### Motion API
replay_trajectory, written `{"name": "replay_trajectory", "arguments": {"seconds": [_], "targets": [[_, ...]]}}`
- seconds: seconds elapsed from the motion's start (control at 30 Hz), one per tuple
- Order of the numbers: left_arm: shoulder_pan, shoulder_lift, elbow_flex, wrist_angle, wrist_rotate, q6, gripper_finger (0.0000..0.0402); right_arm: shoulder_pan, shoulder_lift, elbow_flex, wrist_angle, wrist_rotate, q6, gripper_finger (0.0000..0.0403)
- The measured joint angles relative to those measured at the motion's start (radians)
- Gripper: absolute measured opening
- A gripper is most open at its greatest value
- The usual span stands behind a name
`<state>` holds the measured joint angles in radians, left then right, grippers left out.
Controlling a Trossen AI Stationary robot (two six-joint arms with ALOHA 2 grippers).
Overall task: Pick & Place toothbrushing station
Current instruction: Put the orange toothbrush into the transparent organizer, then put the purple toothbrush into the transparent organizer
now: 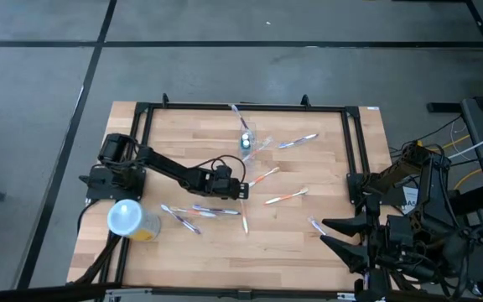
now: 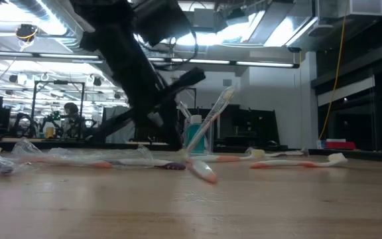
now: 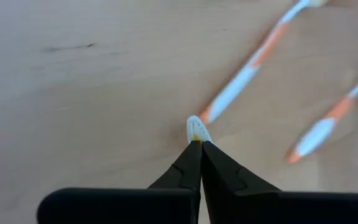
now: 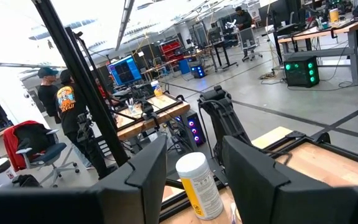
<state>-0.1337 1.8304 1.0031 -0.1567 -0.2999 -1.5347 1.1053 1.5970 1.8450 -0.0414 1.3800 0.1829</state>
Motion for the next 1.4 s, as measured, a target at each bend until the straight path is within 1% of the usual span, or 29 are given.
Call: {"name": "replay_trajectory", "arguments": {"seconds": [0.07,0.13,0.23,0.3,0.37,0.4,0.47,0.57,0.67,0.73,0.8,0.93,1.1,1.2,1.33,1.4], "targets": [[-0.006,-0.031,0.000,0.014,-0.045,0.046,0.0002,0.000,0.000,0.000,0.000,0.000,0.000,0.0160],[-0.020,-0.080,0.000,0.028,-0.117,0.094,0.0002,-0.002,0.000,0.000,0.000,0.000,0.000,0.0160],[-0.053,-0.169,0.000,0.021,-0.292,0.162,0.0002,-0.006,0.000,0.000,0.001,0.000,-0.001,0.0160],[-0.076,-0.228,0.000,0.029,-0.447,0.273,0.0002,-0.013,0.000,0.000,0.005,0.000,-0.004,0.0160],[-0.091,-0.286,0.000,0.042,-0.601,0.418,0.0002,-0.020,0.000,0.000,0.006,0.000,-0.006,0.0160],[-0.095,-0.311,0.000,0.055,-0.653,0.483,0.0002,-0.025,0.000,0.000,0.007,0.000,-0.008,0.0160],[-0.094,-0.346,0.000,0.099,-0.731,0.604,0.0002,-0.038,0.000,0.000,0.009,0.000,-0.008,0.0160],[-0.080,-0.373,0.001,0.206,-0.798,0.781,0.0002,-0.057,0.000,0.000,0.012,-0.001,-0.008,0.0160],[-0.041,-0.364,0.001,0.305,-0.771,0.917,0.0002,-0.078,0.000,0.000,0.012,-0.012,-0.008,0.0160],[-0.009,-0.347,0.001,0.346,-0.738,0.960,0.0002,-0.090,0.000,0.000,0.013,-0.018,-0.008,0.0160],[0.016,-0.335,0.000,0.346,-0.723,0.962,0.0002,-0.102,0.000,0.000,0.018,-0.036,-0.008,0.0160],[0.051,-0.304,0.000,0.331,-0.683,0.969,0.0002,-0.113,0.000,0.000,0.027,-0.038,-0.008,0.0160],[0.081,-0.231,0.000,0.331,-0.552,0.948,0.0003,-0.116,0.000,0.000,0.027,-0.037,-0.008,0.0160],[0.098,-0.188,0.000,0.288,-0.493,0.908,0.0008,-0.118,0.000,0.000,0.027,-0.037,-0.008,0.0160],[0.119,-0.202,-0.001,0.229,-0.473,0.880,0.0027,-0.118,0.000,0.000,0.030,-0.034,-0.005,0.0160],[0.130,-0.233,-0.001,0.224,-0.434,0.916,0.0043,-0.118,0.000,0.000,0.030,-0.034,0.000,0.0160]]}}
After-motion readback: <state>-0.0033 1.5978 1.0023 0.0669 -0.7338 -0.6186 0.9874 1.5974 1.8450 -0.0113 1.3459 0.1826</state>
